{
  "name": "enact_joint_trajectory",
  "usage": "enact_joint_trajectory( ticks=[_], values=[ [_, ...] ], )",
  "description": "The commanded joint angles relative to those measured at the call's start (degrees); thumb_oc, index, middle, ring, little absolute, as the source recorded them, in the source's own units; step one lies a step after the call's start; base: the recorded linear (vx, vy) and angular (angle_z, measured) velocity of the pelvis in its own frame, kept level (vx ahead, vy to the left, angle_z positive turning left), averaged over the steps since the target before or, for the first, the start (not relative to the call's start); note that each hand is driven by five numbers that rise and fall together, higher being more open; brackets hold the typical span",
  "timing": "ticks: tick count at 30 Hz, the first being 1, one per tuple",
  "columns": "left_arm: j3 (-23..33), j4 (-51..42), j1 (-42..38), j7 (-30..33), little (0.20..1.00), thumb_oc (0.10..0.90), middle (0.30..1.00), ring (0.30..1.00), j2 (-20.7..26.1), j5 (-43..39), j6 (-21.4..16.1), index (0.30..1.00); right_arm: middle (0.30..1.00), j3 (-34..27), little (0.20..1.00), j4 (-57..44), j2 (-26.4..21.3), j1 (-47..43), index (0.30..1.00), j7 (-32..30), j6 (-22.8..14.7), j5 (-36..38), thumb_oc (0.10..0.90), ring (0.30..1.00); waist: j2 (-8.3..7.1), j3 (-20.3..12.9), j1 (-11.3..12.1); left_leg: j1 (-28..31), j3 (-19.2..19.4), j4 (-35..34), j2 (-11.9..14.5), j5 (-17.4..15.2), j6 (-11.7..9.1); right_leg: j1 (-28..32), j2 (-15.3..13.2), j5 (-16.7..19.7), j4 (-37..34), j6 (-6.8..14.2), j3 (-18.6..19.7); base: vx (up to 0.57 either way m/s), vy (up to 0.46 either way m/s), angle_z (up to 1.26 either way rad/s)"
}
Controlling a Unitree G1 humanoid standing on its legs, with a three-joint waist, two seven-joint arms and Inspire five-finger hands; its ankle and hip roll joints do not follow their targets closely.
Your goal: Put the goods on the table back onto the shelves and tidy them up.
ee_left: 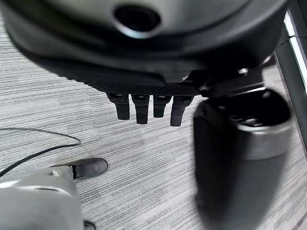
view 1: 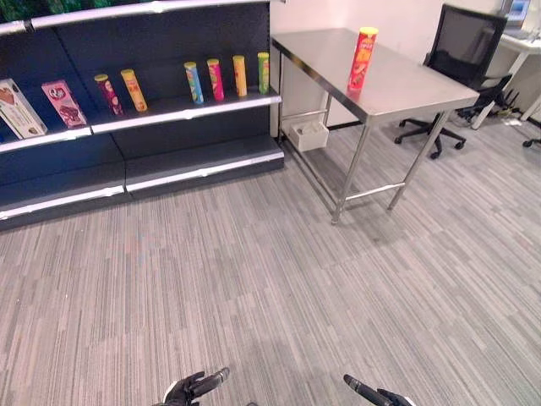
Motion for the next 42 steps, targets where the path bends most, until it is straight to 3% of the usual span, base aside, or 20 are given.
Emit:
enact_joint_trajectory(
  ticks=[1, 13, 17, 20, 21, 22, 24, 27, 28, 29, 30, 31, 33, 35, 37, 38, 41, 42],
  values=[
    [0.7, 0.3, -3.1, 1.2, 0.9, 0.8, 0.9, 0.9, 0.8, -0.1, -2.2, 0.9, 0.9, 0.9, 0.9, 0.1, -2.6, -2.8, 0.9, 0.5, -1.4, 0.0, 0.8, 0.9, -0.45, 0.5, 1.1, 2.5, 1.6, 0.1, 3.6, -3.2, -4.2, -0.2, -3.8, 0.2, 0.3, 7.3, -0.9, 0.0, 0.0, 0.0],
    [0.0, -1.1, -3.0, 1.8, 0.9, 0.8, 0.9, 0.9, 1.0, 0.4, -2.1, 0.9, 0.9, 0.6, 0.9, -2.7, -4.3, -3.4, 0.9, -0.4, -1.9, 0.2, 0.8, 0.9, -0.99, 2.5, 1.4, 0.9, -0.3, 2.9, 3.9, -3.4, -4.3, -0.4, -2.9, -0.3, 0.3, 6.3, -0.3, 0.02, -0.065, 0.03],
    [-0.7, -0.6, -3.8, 1.4, 0.9, 0.8, 0.9, 0.9, 2.0, 1.3, -2.0, 0.9, 0.9, 0.8, 0.9, -4.0, -5.6, -4.6, 0.9, -0.2, -2.0, 0.9, 0.8, 0.9, -1.35, 3.9, 1.3, -3.1, -1.1, 8.9, 4.1, -4.9, -4.6, -1.4, -2.7, -0.4, 0.3, 5.1, -0.4, -0.02, -0.083, 0.1],
    [-0.1, -0.8, -3.4, 1.1, 0.9, 0.8, 0.9, 0.9, 2.7, 0.9, -1.9, 0.9, 0.9, 0.0, 0.9, -6.2, -6.4, -4.3, 0.9, -0.2, -2.6, 2.5, 0.8, 0.9, -1.85, 5.8, 1.5, -8.4, -1.8, 18.2, 4.2, -5.7, -5.3, -1.7, -2.6, -1.3, 1.2, 3.9, -0.4, -0.02, -0.123, 0.18],
    [0.0, -0.9, -3.3, 1.3, 0.9, 0.8, 0.9, 0.9, 2.7, 0.4, -1.9, 0.9, 0.9, -0.6, 0.9, -7.1, -6.7, -4.2, 0.9, -0.3, -2.8, 3.0, 0.8, 0.9, -2.11, 7.2, 1.8, -13.4, -3.2, 26.8, 4.5, -3.3, -5.7, -1.4, -2.4, -1.8, 1.6, 2.9, -0.6, -0.01, -0.129, 0.16],
    [0.0, -0.9, -3.3, 1.3, 0.9, 0.8, 0.9, 0.9, 2.7, 0.4, -1.9, 0.9, 0.9, -0.6, 0.9, -7.1, -6.7, -4.2, 0.9, -0.3, -2.8, 3.0, 0.8, 0.9, -2.09, 7.1, 1.7, -13.5, -3.2, 26.9, 4.5, -3.3, -5.7, -1.5, -2.4, -1.8, 1.6, 2.9, -0.6, 0.01, -0.131, 0.16],
    [-0.2, -0.7, -3.7, 1.5, 0.9, 0.8, 0.9, 0.9, 2.6, 0.4, -1.8, 0.9, 0.9, -1.2, 0.9, -8.2, -7.0, -4.1, 0.9, -0.8, -2.6, 4.0, 0.8, 0.9, -2.14, 8.4, 1.7, -18.7, -3.0, 33.9, 5.2, -0.1, -5.3, -1.2, -1.7, -3.6, 3.0, 1.6, -1.2, 0.1, -0.102, 0.0],
    [0.0, -0.8, -3.6, 1.7, 0.9, 0.8, 0.9, 0.9, 2.7, 0.0, -2.0, 0.9, 0.9, -1.1, 0.9, -8.3, -7.2, -4.1, 0.9, -1.0, -2.7, 3.9, 0.8, 0.9, -2.22, 8.0, 2.4, -21.6, -2.8, 31.7, 3.8, -1.5, -4.5, -0.6, -1.6, -4.7, 2.9, 1.7, -1.0, 0.16, -0.017, 0.12],
    [0.3, -0.9, -3.2, 1.6, 0.9, 0.8, 0.9, 0.9, 2.7, 0.0, -2.0, 0.9, 0.9, -1.1, 0.9, -8.4, -7.3, -3.9, 0.9, -0.8, -2.6, 3.7, 0.8, 0.9, -2.3, 7.7, 3.0, -21.9, -2.4, 28.1, 3.5, -2.5, -4.1, 0.2, -1.4, -5.2, 2.5, 2.1, -0.8, 0.32, 0.061, 0.02],
    [0.6, -0.7, -2.6, 1.4, 0.9, 0.8, 0.9, 0.9, 2.6, 0.2, -1.8, 0.9, 0.9, -1.0, 0.9, -8.3, -7.5, -4.1, 0.9, -0.9, -2.6, 3.3, 0.8, 0.9, -2.02, 6.7, 4.0, -22.3, -2.5, 19.1, 4.1, 1.1, -4.8, 1.7, -0.6, -5.7, 1.5, 2.9, -0.6, 0.32, 0.059, -0.06],
    [0.6, -0.7, -2.6, 1.4, 0.9, 0.8, 0.9, 0.9, 2.6, 0.2, -1.8, 0.9, 0.9, -1.0, 0.9, -8.3, -7.5, -4.1, 0.9, -0.9, -2.6, 3.3, 0.8, 0.9, -2.19, 6.8, 4.1, -21.9, -2.3, 18.5, 4.0, 1.3, -4.8, 1.9, -0.8, -5.7, 1.4, 2.9, -0.5, 0.48, 0.104, -0.18],
    [0.4, 0.0, -2.4, 1.2, 0.9, 0.8, 0.9, 0.9, 2.4, 0.8, -1.7, 0.9, 0.9, -0.7, 0.9, -8.2, -7.7, -4.6, 0.9, -1.1, -2.7, 3.0, 0.8, 0.9, -1.47, 6.1, 5.3, -23.9, -1.9, 8.6, 5.3, 5.9, -5.9, 4.3, 0.2, -7.0, 0.4, 3.4, 0.0, 0.39, 0.075, -0.12],
    [0.4, 0.6, -2.5, 1.3, 0.9, 0.8, 0.9, 0.9, 2.4, 2.0, -1.9, 0.9, 0.9, -0.6, 0.9, -7.8, -7.7, -5.2, 0.9, -1.4, -2.9, 2.8, 0.8, 0.9, -1.57, 6.2, 6.5, -25.3, -0.9, 2.3, 5.5, 8.6, -6.6, 6.7, 0.3, -8.3, 0.3, 3.7, 1.4, 0.44, 0.097, -0.06],
    [1.0, 1.4, -1.8, 1.1, 0.9, 0.8, 0.9, 0.9, 2.4, 2.3, -2.0, 0.9, 0.9, -0.1, 0.9, -7.9, -7.3, -5.5, 0.9, -0.9, -3.0, 2.4, 0.8, 0.9, -1.59, 4.8, 7.4, -24.4, 0.9, 0.1, 6.0, 9.0, -6.6, 8.1, 0.5, -9.2, 0.3, 4.5, 2.9, 0.41, 0.136, -0.53],
    [2.0, 2.0, -0.9, 1.1, 0.9, 0.8, 0.9, 0.9, 2.4, 2.7, -2.1, 0.9, 0.9, 0.3, 0.9, -8.3, -6.6, -5.2, 0.9, -0.4, -3.0, 1.6, 0.8, 0.9, -1.61, 3.3, 8.1, -22.9, 0.9, 0.4, 6.1, 12.1, -6.5, 9.1, 0.1, -10.0, 0.3, 4.7, 4.2, 0.34, 0.143, -0.65],
    [2.0, 2.0, -0.9, 1.1, 0.9, 0.8, 0.9, 0.9, 2.4, 2.7, -2.1, 0.9, 0.9, 0.3, 0.9, -8.3, -6.6, -5.2, 0.9, -0.4, -3.0, 1.6, 0.8, 0.9, -1.68, 3.3, 8.1, -22.8, 1.0, 0.4, 6.1, 12.1, -6.5, 9.1, 0.1, -10.0, 0.3, 4.7, 4.3, 0.29, 0.132, -0.58],
    [3.8, 3.7, -0.4, 1.6, 0.9, 0.8, 0.9, 0.9, 2.9, 1.9, -2.3, 0.9, 0.9, 0.7, 0.9, -7.9, -5.1, -5.1, 0.9, 0.5, -2.8, 0.5, 0.8, 0.9, -3.87, 0.7, 9.0, -20.1, 1.7, 1.5, 4.2, 10.6, -4.4, 9.4, -3.7, -9.8, 3.9, 6.9, 5.7, 0.41, 0.214, -0.43],
    [3.8, 3.7, -0.4, 1.6, 0.9, 0.8, 0.9, 0.9, 2.9, 1.9, -2.3, 0.9, 0.9, 0.7, 0.9, -7.9, -5.1, -5.1, 0.9, 0.5, -2.8, 0.5, 0.8, 0.9, -3.96, 0.7, 9.1, -20.1, 1.8, 1.5, 4.2, 10.6, -4.4, 9.4, -3.8, -9.9, 4.0, 7.0, 5.7, 0.41, 0.301, -0.5]
  ],
)
